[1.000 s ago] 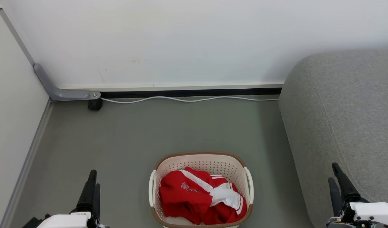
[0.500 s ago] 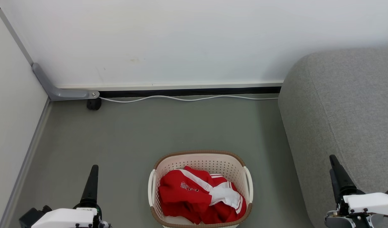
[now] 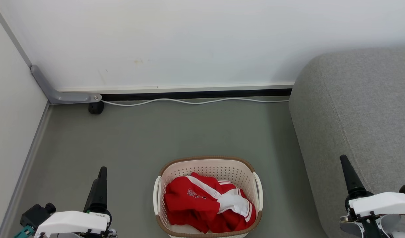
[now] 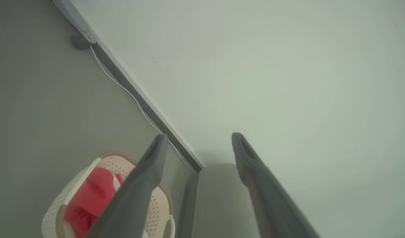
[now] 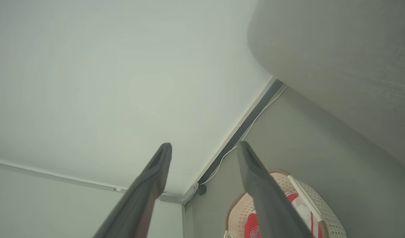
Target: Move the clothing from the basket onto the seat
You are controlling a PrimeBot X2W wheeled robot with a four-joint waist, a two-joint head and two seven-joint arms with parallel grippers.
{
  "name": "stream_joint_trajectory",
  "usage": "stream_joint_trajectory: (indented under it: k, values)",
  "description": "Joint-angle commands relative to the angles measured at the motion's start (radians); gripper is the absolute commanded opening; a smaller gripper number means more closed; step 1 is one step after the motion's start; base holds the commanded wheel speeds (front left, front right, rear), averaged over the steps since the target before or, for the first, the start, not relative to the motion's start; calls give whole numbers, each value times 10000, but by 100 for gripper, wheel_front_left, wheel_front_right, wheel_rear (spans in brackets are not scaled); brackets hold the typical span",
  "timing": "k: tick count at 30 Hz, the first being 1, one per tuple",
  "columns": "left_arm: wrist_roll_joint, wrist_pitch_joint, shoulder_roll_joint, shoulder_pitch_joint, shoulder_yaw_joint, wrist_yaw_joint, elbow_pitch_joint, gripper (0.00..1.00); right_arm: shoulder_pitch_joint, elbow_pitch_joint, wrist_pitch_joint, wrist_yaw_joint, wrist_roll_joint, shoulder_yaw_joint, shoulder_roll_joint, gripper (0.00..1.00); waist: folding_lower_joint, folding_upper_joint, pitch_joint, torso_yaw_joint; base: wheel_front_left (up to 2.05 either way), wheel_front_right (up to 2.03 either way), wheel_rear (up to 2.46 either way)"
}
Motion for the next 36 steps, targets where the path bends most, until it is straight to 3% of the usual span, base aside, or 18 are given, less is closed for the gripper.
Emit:
stream_joint_trajectory:
  k: [1, 36]
  values:
    - [477, -149, 158, -619, 60, -36, -218, 100, -540, -167, -181, 37, -531, 198, -251, 100, -1, 0, 11, -12, 0, 0, 0]
    - [5922, -1146, 234, -986, -74, -60, 150, 100, -1319, 391, -1177, 60, -5427, 1412, -737, 100, -1, 0, 52, -193, 0, 0, 0]
